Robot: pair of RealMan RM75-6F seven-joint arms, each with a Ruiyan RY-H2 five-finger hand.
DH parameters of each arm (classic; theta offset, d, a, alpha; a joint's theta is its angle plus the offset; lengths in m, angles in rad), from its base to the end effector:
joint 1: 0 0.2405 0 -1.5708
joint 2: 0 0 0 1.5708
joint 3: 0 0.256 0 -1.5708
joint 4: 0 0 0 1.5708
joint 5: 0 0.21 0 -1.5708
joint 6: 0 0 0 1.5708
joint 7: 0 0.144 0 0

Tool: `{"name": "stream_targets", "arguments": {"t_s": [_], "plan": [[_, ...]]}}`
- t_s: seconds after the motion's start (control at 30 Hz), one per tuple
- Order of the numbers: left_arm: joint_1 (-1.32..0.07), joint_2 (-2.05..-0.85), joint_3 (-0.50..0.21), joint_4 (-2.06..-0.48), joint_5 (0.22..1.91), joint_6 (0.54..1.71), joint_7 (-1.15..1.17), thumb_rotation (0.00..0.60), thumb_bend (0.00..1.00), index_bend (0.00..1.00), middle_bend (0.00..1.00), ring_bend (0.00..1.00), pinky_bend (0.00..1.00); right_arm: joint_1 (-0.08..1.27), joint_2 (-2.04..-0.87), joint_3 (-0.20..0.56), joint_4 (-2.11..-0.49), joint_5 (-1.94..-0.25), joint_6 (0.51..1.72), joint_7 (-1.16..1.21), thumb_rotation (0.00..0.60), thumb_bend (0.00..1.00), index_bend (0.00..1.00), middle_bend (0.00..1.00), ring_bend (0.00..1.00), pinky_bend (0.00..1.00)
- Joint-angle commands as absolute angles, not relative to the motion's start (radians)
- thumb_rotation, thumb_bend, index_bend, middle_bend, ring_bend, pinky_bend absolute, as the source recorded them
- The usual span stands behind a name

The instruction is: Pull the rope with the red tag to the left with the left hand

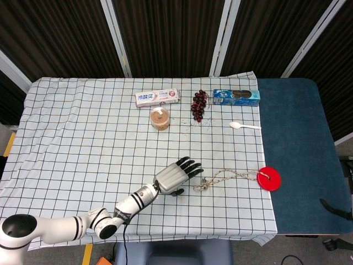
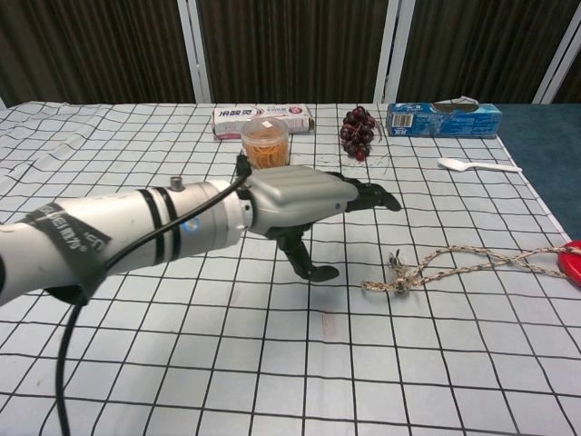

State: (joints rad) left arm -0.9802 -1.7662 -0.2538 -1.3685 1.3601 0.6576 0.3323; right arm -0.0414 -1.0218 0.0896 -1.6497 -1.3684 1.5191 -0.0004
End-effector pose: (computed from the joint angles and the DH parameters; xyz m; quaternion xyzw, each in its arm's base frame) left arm -0.0201 0.3211 -0.1020 -0.8676 -0.2391 -0.3748 0.2228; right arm -0.3419 -0.1459 0.2048 0.5233 -0.4077 0.3336 0.6698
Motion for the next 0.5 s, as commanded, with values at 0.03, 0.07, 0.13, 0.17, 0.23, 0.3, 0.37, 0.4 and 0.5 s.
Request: {"name": "stream_targets", "arguments": {"t_s": [0.03, 0.07, 0.13, 0.17, 0.23, 0.3, 0.37, 0.4, 0.5], "plan": [[-1.021, -1.808, -0.267, -1.329, 1.32, 0.633, 0.357, 0.6, 0.38, 0.0, 0.0, 0.0, 0.0, -0.041, -1.021, 0.091, -1.649, -1.364, 1.516, 0.0, 0.539, 0.27, 0.0, 0.0, 0.0, 0.0], [-1.03, -1.819, -0.267, -1.319, 1.309, 0.628, 0.36, 0.6, 0.38, 0.0, 0.0, 0.0, 0.0, -0.041, -1.022, 0.092, -1.647, -1.361, 1.514, 0.002, 0.538, 0.27, 0.0, 0.0, 0.0, 0.0], [-1.051, -1.844, -0.267, -1.296, 1.281, 0.612, 0.365, 0.6, 0.38, 0.0, 0.0, 0.0, 0.0, -0.04, -1.023, 0.094, -1.642, -1.355, 1.51, 0.006, 0.537, 0.27, 0.0, 0.0, 0.0, 0.0], [-1.06, -1.855, -0.267, -1.284, 1.27, 0.606, 0.368, 0.6, 0.38, 0.0, 0.0, 0.0, 0.0, -0.041, -1.023, 0.094, -1.639, -1.353, 1.509, 0.009, 0.537, 0.27, 0.0, 0.0, 0.0, 0.0], [-1.081, -1.879, -0.263, -1.251, 1.25, 0.595, 0.383, 0.6, 0.38, 0.0, 0.0, 0.0, 0.0, -0.042, -1.024, 0.094, -1.634, -1.351, 1.507, 0.017, 0.538, 0.27, 0.0, 0.0, 0.0, 0.0], [-1.096, -1.899, -0.259, -1.221, 1.232, 0.594, 0.397, 0.6, 0.38, 0.0, 0.0, 0.0, 0.0, -0.044, -1.025, 0.094, -1.627, -1.35, 1.507, 0.026, 0.537, 0.27, 0.0, 0.0, 0.0, 0.0], [-1.103, -1.912, -0.254, -1.202, 1.221, 0.598, 0.403, 0.6, 0.38, 0.0, 0.0, 0.0, 0.0, -0.046, -1.025, 0.094, -1.619, -1.349, 1.507, 0.035, 0.538, 0.27, 0.0, 0.0, 0.0, 0.0], [-1.106, -1.917, -0.249, -1.19, 1.216, 0.601, 0.408, 0.6, 0.38, 0.0, 0.0, 0.0, 0.0, -0.047, -1.025, 0.094, -1.613, -1.347, 1.506, 0.041, 0.539, 0.27, 0.0, 0.0, 0.0, 0.0], [-1.111, -1.93, -0.237, -1.168, 1.201, 0.606, 0.413, 0.6, 0.38, 0.0, 0.0, 0.0, 0.0, -0.049, -1.026, 0.096, -1.596, -1.34, 1.501, 0.058, 0.539, 0.27, 0.0, 0.0, 0.0, 0.0]]}}
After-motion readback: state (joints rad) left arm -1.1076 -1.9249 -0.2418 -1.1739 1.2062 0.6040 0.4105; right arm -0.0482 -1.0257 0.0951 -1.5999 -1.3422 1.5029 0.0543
